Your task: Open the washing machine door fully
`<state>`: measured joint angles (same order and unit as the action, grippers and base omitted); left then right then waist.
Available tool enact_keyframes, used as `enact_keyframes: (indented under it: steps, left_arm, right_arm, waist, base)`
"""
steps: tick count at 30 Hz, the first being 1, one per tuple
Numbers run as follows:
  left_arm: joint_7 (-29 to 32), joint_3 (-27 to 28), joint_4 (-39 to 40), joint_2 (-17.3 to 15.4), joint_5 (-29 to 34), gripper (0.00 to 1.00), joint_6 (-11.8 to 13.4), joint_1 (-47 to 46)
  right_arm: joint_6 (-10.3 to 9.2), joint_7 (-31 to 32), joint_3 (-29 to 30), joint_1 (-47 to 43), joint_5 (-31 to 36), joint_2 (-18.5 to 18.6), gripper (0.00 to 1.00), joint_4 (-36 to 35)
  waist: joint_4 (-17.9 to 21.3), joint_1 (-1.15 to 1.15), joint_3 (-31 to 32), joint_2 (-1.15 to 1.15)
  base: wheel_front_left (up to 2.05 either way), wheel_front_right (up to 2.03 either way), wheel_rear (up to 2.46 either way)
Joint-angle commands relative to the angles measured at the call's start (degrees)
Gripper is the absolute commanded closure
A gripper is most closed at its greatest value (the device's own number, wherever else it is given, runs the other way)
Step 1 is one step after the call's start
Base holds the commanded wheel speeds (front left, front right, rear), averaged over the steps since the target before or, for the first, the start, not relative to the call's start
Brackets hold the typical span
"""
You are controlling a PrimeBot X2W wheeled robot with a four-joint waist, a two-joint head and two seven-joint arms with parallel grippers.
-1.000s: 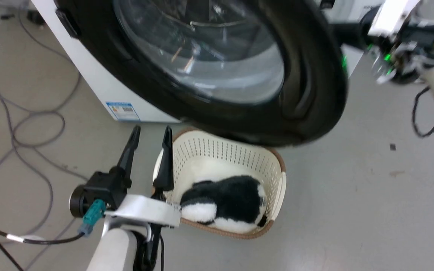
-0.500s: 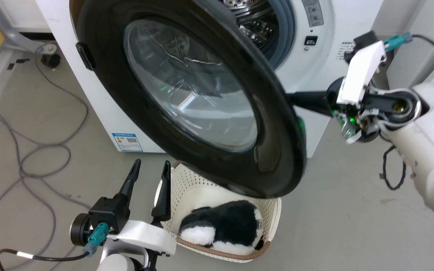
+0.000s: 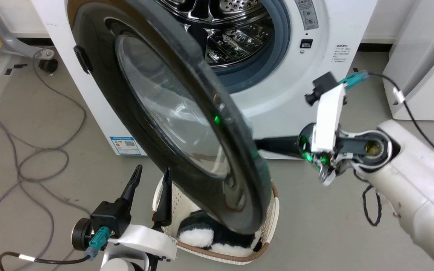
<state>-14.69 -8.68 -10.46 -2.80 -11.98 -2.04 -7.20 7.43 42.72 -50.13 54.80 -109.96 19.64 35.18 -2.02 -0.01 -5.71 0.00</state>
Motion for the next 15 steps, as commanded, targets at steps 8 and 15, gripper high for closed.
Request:
enact_keyframes:
  steps: [8,15]
  left_arm:
    - [-0.3,0.0,0.0,-0.1,-0.2,0.0,0.2,0.8]
    - [-0.3,0.0,0.0,-0.1,-0.3,0.0,0.2,0.8]
  right_arm:
    - [0.06,-1.0,-3.3,-4.3,-2.1,2.1,1.0,-8.4]
    - [0.06,-10.6,-3.1,-6.9,-2.6,4.6,0.0,-12.9]
  waist:
    - [-0.2,0.01,0.0,0.0]
    - [-0.1,0.01,-0.1,0.0]
  base:
    - [0.0,0.0,0.0]
    - [0.0,0.0,0.0]
